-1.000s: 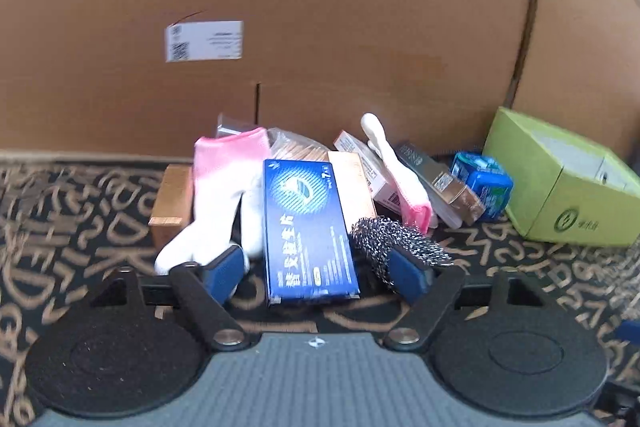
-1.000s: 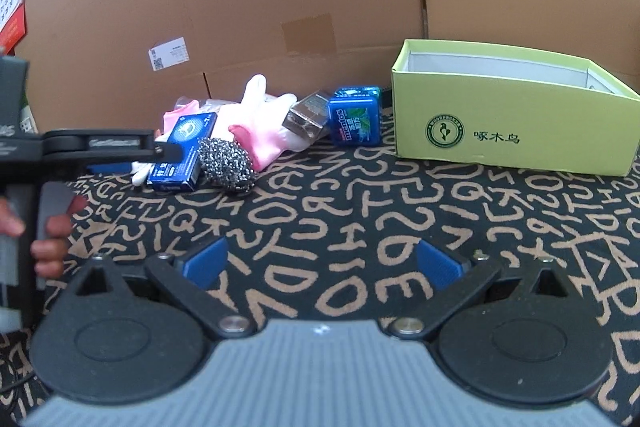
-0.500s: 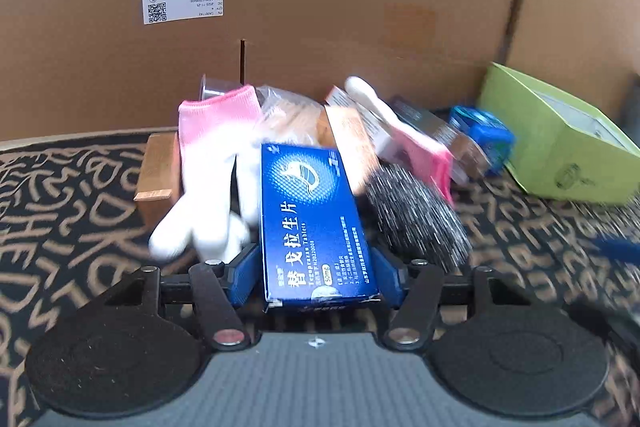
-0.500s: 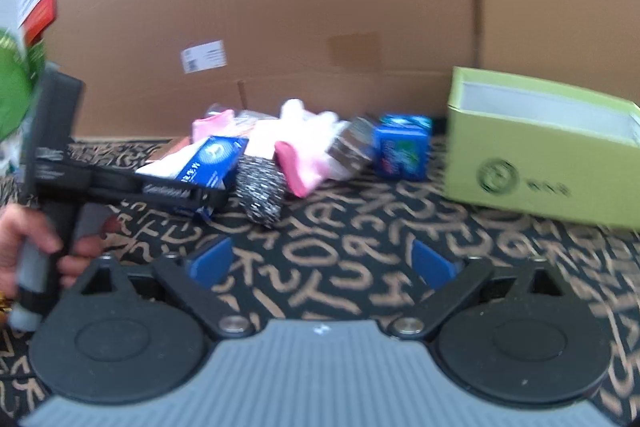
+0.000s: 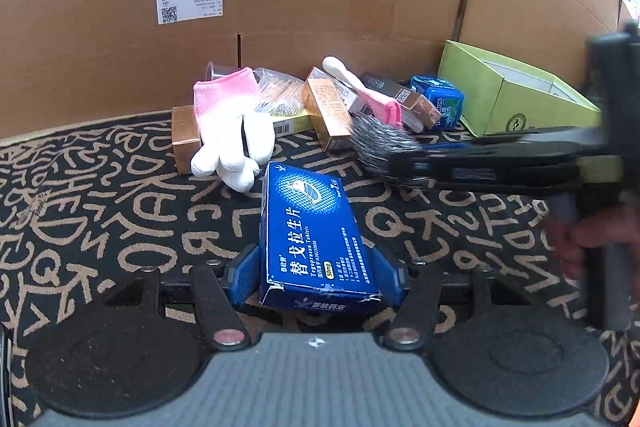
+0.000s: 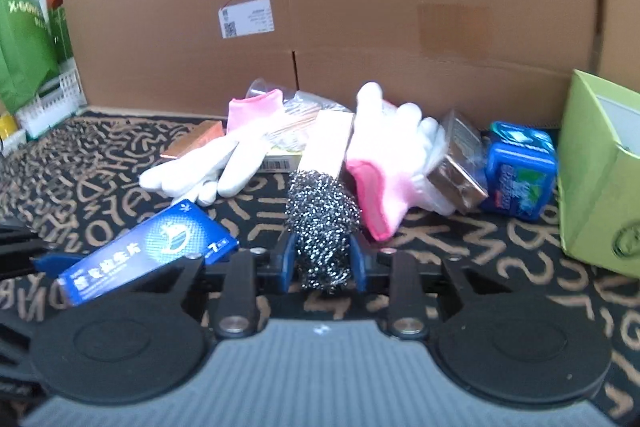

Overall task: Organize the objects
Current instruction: 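Grasp the steel wool scrubber with the right gripper while the left gripper grasps the blue medicine box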

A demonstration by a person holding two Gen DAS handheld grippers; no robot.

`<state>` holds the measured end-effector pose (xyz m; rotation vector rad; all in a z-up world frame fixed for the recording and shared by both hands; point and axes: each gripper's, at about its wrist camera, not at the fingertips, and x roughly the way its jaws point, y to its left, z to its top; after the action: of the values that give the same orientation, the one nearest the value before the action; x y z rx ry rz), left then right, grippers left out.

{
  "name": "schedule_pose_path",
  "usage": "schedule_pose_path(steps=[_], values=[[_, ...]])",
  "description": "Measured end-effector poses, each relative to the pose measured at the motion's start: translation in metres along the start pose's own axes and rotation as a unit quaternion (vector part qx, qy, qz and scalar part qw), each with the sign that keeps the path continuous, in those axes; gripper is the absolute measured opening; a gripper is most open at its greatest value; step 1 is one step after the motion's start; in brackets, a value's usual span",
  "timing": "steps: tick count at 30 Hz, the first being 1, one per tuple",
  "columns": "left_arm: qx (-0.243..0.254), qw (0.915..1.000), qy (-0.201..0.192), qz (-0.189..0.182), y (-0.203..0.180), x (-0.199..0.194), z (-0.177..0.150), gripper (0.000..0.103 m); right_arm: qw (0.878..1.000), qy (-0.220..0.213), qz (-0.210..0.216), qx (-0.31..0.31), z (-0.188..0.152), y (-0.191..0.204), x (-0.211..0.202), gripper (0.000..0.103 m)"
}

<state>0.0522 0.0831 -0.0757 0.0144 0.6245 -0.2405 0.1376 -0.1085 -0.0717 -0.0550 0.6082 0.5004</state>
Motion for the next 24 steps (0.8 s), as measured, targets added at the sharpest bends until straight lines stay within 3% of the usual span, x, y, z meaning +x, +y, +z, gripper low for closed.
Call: schedule_pose_path(steps=[3, 4, 5, 9, 12, 16, 22, 24], values=[[0.011, 0.9999, -0.004, 0.011, -0.001, -0.002, -0.001, 0.066, 0.999, 0.013, -0.029, 0.008, -0.012, -0.004, -0.033, 0.028], [0.014, 0.9998, -0.007, 0.011, -0.002, -0.003, -0.001, 0.072, 0.999, 0.02, -0.031, 0.013, -0.018, -0.007, -0.044, 0.028], [0.016, 0.9998, -0.01, 0.012, -0.003, -0.005, 0.0, 0.079, 0.999, 0.031, -0.029, 0.018, -0.025, -0.009, -0.055, 0.028], [0.036, 0.999, -0.023, 0.013, -0.009, -0.003, 0.007, 0.081, 0.998, 0.054, -0.014, 0.017, -0.045, -0.008, -0.082, 0.033], [0.052, 0.9982, -0.022, 0.021, -0.013, 0.007, 0.014, 0.081, 0.999, 0.05, -0.013, 0.007, -0.044, -0.001, -0.082, 0.044], [0.043, 0.9989, 0.0, 0.017, -0.009, 0.018, 0.017, 0.074, 0.999, 0.04, -0.024, 0.005, -0.04, 0.002, -0.075, 0.045], [0.045, 0.9985, -0.002, 0.032, -0.007, 0.019, 0.014, 0.075, 0.999, 0.038, -0.02, -0.005, -0.038, 0.003, -0.068, 0.046], [0.053, 0.998, -0.003, 0.033, -0.008, 0.018, 0.013, 0.075, 0.999, 0.034, -0.024, -0.012, -0.036, 0.003, -0.067, 0.053]])
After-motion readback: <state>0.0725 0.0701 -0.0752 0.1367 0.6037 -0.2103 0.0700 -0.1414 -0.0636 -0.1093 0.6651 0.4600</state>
